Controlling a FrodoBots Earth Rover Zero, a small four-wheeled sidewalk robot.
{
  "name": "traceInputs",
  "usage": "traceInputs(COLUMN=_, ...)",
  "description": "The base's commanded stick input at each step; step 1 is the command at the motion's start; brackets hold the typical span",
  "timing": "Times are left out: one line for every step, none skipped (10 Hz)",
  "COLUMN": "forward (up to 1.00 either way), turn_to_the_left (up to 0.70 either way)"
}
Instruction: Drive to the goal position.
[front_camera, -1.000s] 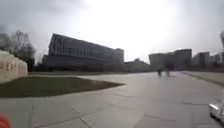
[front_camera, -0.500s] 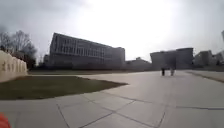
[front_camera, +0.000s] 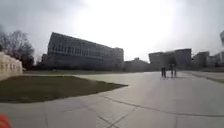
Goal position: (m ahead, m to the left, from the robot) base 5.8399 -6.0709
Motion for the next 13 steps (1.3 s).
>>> traceInputs(forward=0.68, turn_to_the_left=0.00)
traceInputs(forward=0.68, turn_to_the_left=0.00)
traceInputs(forward=0.69, turn_to_the_left=0.00)
traceInputs(forward=0.70, turn_to_the_left=0.00)
traceInputs(forward=0.70, turn_to_the_left=0.00)
traceInputs(forward=0.70, turn_to_the_left=0.00)
traceInputs(forward=0.70, turn_to_the_left=0.00)
traceInputs(forward=0.70, turn_to_the_left=0.00)
traceInputs(forward=0.70, turn_to_the_left=0.00)
traceInputs(forward=0.70, turn_to_the_left=0.00)
traceInputs(forward=0.70, turn_to_the_left=0.00)
traceInputs(forward=0.70, turn_to_the_left=-0.03)
traceInputs(forward=0.70, turn_to_the_left=-0.28)
